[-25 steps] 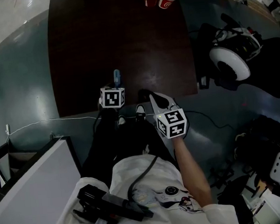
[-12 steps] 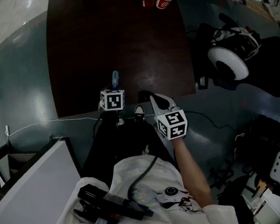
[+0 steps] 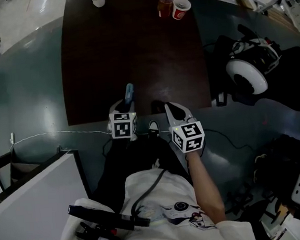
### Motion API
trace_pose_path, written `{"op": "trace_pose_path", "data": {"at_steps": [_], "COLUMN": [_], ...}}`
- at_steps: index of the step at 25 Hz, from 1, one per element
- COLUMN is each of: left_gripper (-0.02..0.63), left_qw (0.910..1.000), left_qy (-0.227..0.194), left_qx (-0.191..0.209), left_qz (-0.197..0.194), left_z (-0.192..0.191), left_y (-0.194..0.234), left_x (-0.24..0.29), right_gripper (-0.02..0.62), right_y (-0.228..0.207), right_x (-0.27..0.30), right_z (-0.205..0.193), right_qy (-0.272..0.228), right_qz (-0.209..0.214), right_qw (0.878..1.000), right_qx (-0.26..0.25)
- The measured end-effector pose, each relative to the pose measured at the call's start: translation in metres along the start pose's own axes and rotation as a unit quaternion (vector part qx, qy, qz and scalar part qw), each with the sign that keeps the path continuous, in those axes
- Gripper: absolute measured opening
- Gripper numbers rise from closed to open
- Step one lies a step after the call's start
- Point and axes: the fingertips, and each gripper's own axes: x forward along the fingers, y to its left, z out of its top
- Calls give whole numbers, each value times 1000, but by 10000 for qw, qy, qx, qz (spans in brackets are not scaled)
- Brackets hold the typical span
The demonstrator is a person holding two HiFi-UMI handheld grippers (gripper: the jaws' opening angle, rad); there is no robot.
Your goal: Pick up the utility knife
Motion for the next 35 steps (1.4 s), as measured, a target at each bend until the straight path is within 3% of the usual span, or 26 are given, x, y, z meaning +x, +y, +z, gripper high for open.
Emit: {"op": "trace_pose_path", "data": {"at_steps": [8,19,25,35], "left_gripper": [123,122,121,121], "left_qw": [9913,9586,9433,9300], "left_qy": [-1295,-2825,-3302,-3659], "left_qx": [-200,128,161,325], "left_qz": [99,325,300,142], "left_z": [49,113,108,68], "left_y": [-19,-30,-31,-35], "left_x": [-80,-191,-243,-314], "right_gripper": [2,2,2,2], "right_y": [10,41,80,150], "right_x": [-18,-56,-85,-121], "right_z": [53,104,119,96], "right_qy": [-769,-1563,-1961,-2131], "right_qz": [37,112,46,58], "right_qw": [9968,9859,9770,9703], "right_qx": [-233,-594,-837,-1147]}}
